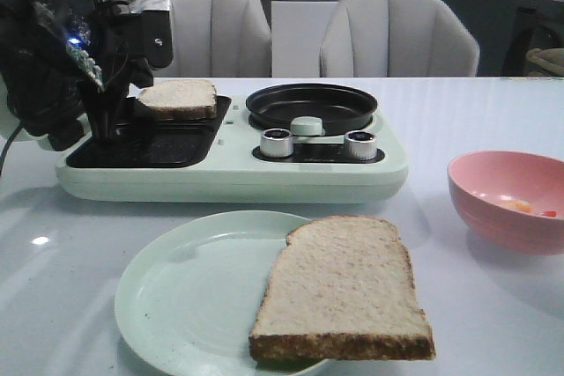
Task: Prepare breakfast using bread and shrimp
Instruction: 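Lift the bread and lay it in the sandwich maker's far tray, then release the bread and withdraw the left gripper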
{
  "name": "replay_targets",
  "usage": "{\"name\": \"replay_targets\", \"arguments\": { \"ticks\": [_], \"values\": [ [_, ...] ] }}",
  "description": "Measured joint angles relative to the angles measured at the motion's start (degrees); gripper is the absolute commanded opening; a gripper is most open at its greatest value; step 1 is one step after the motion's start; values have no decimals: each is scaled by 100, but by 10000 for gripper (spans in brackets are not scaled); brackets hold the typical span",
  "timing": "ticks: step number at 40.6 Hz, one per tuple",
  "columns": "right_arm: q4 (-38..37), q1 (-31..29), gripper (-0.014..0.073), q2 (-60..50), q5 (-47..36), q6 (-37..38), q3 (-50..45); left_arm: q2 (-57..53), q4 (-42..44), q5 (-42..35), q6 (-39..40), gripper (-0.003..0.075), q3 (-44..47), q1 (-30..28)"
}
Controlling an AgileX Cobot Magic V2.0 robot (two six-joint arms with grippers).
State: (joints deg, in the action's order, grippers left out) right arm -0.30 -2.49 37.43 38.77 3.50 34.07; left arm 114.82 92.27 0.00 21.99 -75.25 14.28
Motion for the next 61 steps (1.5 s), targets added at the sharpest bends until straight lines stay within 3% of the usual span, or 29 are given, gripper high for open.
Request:
{"name": "replay_targets", "arguments": {
  "ticks": [11,25,41,48,55,61],
  "values": [
    [0,0,536,0,0,0,0,-307,0,0,296,476,124,0],
    [0,0,536,0,0,0,0,-1637,0,0,568,477,919,115],
    [0,0,536,0,0,0,0,-3927,-129,961,1253,476,2833,1290],
    [0,0,536,0,0,0,0,-4577,-1679,2028,1025,476,3342,1987],
    [0,0,536,0,0,0,0,-5020,-4256,3188,-76,477,3426,2557],
    [0,0,536,0,0,0,0,-5563,-6352,3481,-710,477,3426,2901]
  ]
}}
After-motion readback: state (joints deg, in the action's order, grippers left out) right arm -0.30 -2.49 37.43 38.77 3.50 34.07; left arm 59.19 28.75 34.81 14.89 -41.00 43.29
